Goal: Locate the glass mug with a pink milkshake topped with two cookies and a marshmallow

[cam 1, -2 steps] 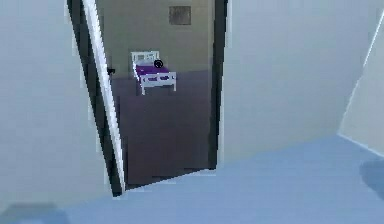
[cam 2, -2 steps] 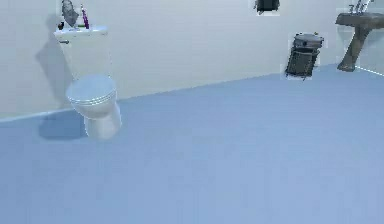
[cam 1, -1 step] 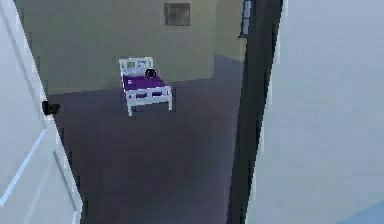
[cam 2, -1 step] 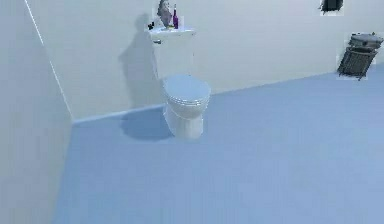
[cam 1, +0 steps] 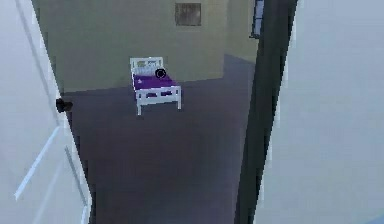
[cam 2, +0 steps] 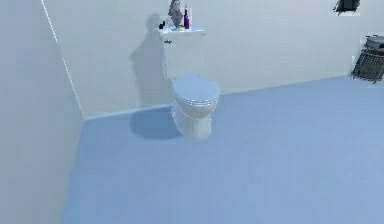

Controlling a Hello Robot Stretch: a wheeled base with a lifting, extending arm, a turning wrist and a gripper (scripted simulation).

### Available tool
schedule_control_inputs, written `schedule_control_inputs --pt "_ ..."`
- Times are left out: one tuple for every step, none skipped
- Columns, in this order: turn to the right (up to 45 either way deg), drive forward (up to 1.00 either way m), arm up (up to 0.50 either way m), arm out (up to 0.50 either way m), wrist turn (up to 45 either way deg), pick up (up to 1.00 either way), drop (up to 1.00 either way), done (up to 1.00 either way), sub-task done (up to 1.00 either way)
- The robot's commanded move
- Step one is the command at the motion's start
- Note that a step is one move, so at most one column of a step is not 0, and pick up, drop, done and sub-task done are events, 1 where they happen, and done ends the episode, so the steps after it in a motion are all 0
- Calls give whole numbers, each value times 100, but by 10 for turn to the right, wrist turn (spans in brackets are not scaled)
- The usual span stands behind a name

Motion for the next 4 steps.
schedule_control_inputs --pt "-180 0 0 0 0 0 0 0 0" --pt "0 30 0 0 0 0 0 0 0" --pt "210 0 0 0 0 0 0 0 0" --pt "0 80 0 0 0 0 0 0 0"
